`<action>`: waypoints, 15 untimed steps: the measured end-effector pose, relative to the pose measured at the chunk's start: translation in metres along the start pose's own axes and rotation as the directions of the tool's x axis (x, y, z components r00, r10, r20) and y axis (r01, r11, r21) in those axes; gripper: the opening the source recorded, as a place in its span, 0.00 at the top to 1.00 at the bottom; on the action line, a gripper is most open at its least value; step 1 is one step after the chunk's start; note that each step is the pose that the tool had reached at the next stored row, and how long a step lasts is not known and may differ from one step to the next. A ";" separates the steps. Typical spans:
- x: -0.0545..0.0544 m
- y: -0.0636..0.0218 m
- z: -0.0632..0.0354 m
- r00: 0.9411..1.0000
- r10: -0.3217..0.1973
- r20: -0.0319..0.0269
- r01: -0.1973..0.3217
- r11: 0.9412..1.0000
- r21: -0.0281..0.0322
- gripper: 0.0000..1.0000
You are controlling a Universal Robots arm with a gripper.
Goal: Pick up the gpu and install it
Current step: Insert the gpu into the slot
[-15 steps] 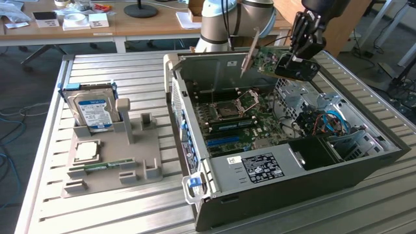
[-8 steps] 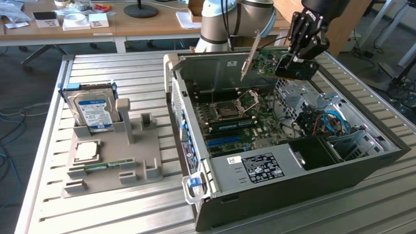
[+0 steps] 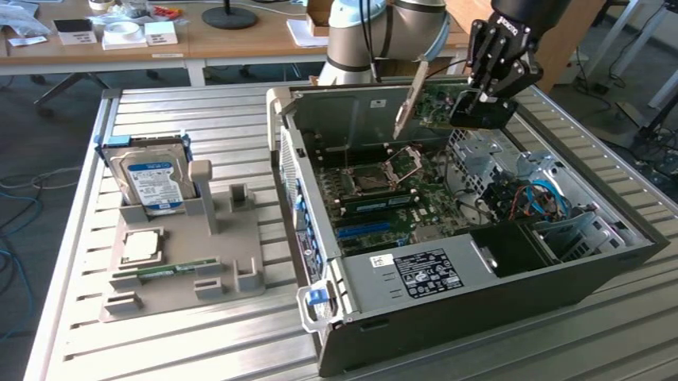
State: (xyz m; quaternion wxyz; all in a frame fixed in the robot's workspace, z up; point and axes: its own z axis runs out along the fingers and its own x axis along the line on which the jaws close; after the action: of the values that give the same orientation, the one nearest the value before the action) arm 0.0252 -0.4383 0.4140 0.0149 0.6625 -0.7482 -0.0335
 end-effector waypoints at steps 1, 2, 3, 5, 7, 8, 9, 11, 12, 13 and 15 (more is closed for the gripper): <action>0.000 0.0000 0.0001 1.000 -0.016 -0.001 0.016 1.000 0.000 0.73; 0.000 0.0000 0.0001 0.999 -0.032 -0.002 0.032 0.999 -0.001 0.73; 0.000 0.0000 0.0002 0.999 -0.048 -0.003 0.048 0.999 -0.001 0.73; 0.000 0.0000 0.0002 0.997 -0.078 -0.005 0.078 0.997 -0.002 0.73; 0.000 0.0000 0.0002 0.996 -0.083 -0.006 0.083 0.997 -0.002 0.73; 0.000 0.0000 0.0002 0.996 -0.084 -0.006 0.084 0.997 -0.002 0.73; 0.000 0.0000 0.0003 0.996 -0.084 -0.006 0.084 0.996 -0.002 0.73; 0.000 0.0001 0.0009 0.996 -0.084 -0.005 0.084 0.996 0.000 0.73; 0.000 0.0003 0.0012 0.996 -0.085 -0.005 0.085 0.996 0.003 0.73; 0.000 0.0007 0.0017 0.996 -0.086 -0.005 0.087 0.996 0.007 0.73; 0.000 0.0018 0.0029 0.996 -0.090 -0.005 0.090 0.996 0.015 0.73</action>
State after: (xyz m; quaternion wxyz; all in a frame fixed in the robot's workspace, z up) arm 0.0232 -0.4382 0.4113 0.0097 0.6955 -0.7179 -0.0270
